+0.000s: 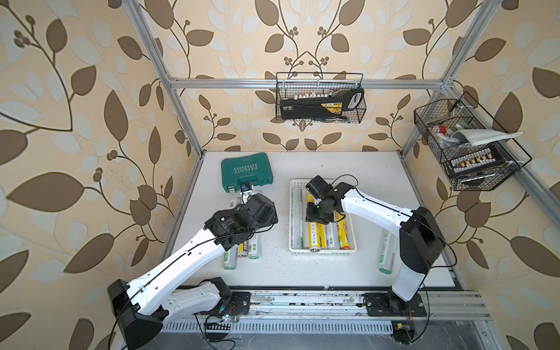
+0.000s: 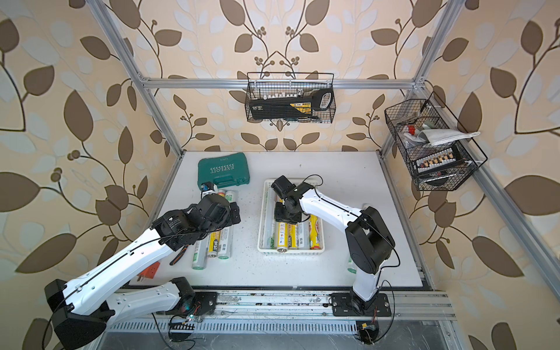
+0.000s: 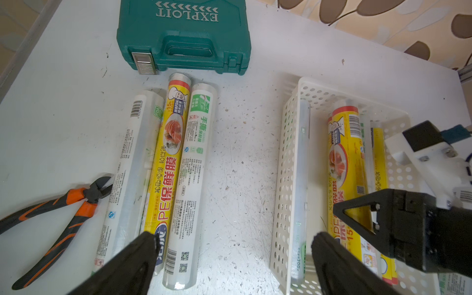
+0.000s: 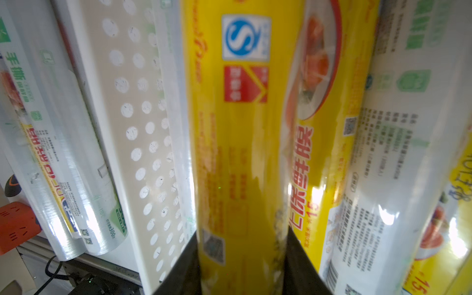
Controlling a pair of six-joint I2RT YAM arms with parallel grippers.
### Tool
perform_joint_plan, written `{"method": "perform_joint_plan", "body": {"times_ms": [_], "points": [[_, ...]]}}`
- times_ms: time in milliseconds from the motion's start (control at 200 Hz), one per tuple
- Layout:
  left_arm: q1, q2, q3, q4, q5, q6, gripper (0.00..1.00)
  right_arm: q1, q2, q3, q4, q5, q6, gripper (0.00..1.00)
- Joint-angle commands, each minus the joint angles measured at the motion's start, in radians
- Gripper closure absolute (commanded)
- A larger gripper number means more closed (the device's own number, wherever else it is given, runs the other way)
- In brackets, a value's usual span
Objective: Put the plastic wrap into the basket
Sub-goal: Place the plastic wrap in the basket.
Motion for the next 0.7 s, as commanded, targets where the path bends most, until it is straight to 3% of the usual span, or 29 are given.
{"method": "perform_joint_plan", "body": {"times_ms": [0, 230, 700], "points": [[0.012, -0.007, 0.009, 0.013, 0.007, -0.004, 0.01, 0.007, 0.037, 0.039, 0.023, 0.037, -0.003, 0.66], [0.012, 0.006, 0.006, 0.025, 0.032, -0.010, 0.01, 0.007, 0.093, 0.148, -0.062, 0.123, -0.042, 0.65], [0.012, 0.018, 0.017, 0.024, 0.026, -0.001, 0.01, 0.009, 0.154, 0.081, 0.013, 0.129, -0.007, 0.65]]}}
